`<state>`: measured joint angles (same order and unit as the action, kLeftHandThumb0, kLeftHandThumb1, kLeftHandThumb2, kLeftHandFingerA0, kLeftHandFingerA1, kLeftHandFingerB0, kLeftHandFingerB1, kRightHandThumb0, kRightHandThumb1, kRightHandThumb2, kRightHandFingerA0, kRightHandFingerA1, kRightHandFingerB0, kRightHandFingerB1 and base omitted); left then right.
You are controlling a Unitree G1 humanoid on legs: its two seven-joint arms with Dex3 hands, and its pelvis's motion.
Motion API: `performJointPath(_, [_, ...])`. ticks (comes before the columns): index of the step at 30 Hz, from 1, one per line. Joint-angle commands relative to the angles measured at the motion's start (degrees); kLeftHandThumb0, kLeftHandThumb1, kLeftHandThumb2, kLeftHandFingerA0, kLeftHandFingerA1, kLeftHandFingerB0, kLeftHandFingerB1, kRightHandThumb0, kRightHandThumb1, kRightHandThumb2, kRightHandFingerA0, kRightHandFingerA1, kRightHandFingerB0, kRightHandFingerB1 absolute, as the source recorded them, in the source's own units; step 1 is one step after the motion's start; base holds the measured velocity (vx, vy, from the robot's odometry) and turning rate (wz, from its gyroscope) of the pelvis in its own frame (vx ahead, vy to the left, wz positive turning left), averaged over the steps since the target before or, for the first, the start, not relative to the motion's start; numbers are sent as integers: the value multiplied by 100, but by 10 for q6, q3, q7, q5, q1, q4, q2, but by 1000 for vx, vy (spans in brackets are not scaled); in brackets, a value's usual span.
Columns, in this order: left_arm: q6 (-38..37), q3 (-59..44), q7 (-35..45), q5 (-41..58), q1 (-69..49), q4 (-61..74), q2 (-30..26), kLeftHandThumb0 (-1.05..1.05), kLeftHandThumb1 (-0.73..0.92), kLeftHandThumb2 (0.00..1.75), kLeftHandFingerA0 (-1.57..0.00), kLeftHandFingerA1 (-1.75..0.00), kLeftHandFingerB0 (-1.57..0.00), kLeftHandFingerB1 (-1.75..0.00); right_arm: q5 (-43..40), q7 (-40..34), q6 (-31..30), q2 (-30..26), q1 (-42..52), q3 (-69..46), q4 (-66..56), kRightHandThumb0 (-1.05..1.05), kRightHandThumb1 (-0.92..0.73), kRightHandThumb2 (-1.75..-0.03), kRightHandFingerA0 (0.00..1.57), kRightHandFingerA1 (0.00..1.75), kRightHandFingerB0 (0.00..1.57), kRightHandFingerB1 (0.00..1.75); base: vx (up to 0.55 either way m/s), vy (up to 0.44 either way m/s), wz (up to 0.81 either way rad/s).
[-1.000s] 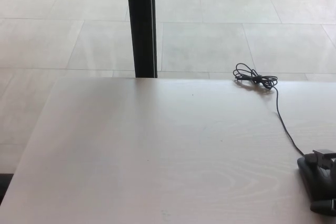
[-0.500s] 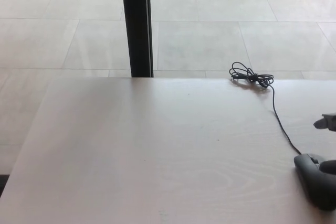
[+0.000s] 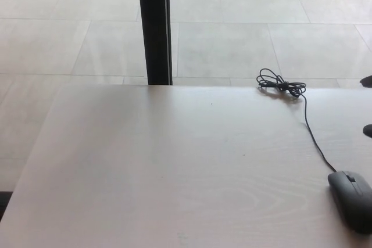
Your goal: The robot uses its right fingers to click on the left button of the black mouse placed on the table.
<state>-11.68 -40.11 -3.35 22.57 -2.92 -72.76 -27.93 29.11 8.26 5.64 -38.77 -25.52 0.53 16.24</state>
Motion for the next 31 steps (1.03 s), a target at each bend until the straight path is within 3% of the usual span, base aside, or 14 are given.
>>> performJointPath(1, [-4,-3,7,4,-4,-5,-15,-53,45,55,-97,-125,-79,-54,-59,34,-15,-23,12,-45,14,-52,-68,-60,36,39,48,36,0,0,0])
performJointPath(6, [-8,3,-1,0,-5,-5,-12,-53,46,55,-97,-108,-82,-54,-90,20,11,-44,49,-104,47,-63,-72,-63,38,38,48,35,0,0,0])
performJointPath(7, [-12,2,1,1,-6,-4,-11,-54,35,83,-99,-103,-75,-66,-89,7,17,-47,62,-117,52,-63,-58,-97,29,50,46,54,0,0,0])
performJointPath(9, [-10,3,-2,1,-6,-3,-11,-55,46,56,-97,-107,-83,-55,-94,-16,49,-52,90,-143,65,-63,-73,-63,42,41,49,36,0,0,0])
performJointPath(13, [-4,10,-9,-6,-6,-5,-11,-56,47,56,-94,-101,-77,-51,-162,-30,28,-21,158,-240,99,-61,-71,-61,73,59,47,35,0,0,0])
performJointPath(14, [-6,7,-8,-2,-6,-7,-8,-56,38,84,-97,-105,-72,-64,-174,-33,33,-16,179,-260,112,-61,-72,-62,60,53,45,35,0,0,0])
performJointPath(15, [-6,7,-7,-2,-7,-9,-7,-54,47,55,-94,-103,-79,-52,-190,-33,46,-10,190,-278,128,-60,-72,-62,51,49,42,36,0,0,0])
performJointPath(18, [-7,5,-1,2,-9,-9,-4,-55,48,56,-92,-100,-80,-53,-207,-56,77,8,211,-311,187,-61,-72,-62,67,50,41,37,0,0,0])
performJointPath(19, [-9,7,-3,-1,-11,-10,-3,-58,39,84,-94,-101,-68,-62,-262,-32,24,39,227,-355,189,-62,-72,-62,56,51,42,37,0,0,0])
performJointPath(21, [-9,11,-5,-5,-12,-6,-3,-59,45,56,-94,-99,-77,-53,-297,-37,56,67,235,-389,235,-60,-73,-62,78,69,41,39,0,0,0])
performJointPath(22, [-9,12,-5,-6,-13,-6,-3,-57,46,55,-95,-100,-80,-53,-297,-46,59,73,239,-397,252,-64,-57,-93,98,102,36,52,0,0,0])
performJointPath(25, [-9,9,3,-1,-14,-7,-4,-58,40,85,-84,-92,-71,-65,-350,-80,49,109,223,-465,329,-53,-68,-61,83,65,47,39,0,0,0])
performJointPath(26, [-9,12,-1,-5,-14,-8,-4,-55,50,55,-86,-88,-76,-53,-367,-99,51,122,219,-489,357,-54,-68,-61,90,87,51,40,0,0,0])
performJointPath(31, [-9,9,-3,-1,-13,-3,-5,-54,48,55,-91,-105,-79,-53,-384,-125,39,172,231,-524,325,-53,-71,-62,87,85,56,44,0,0,0])
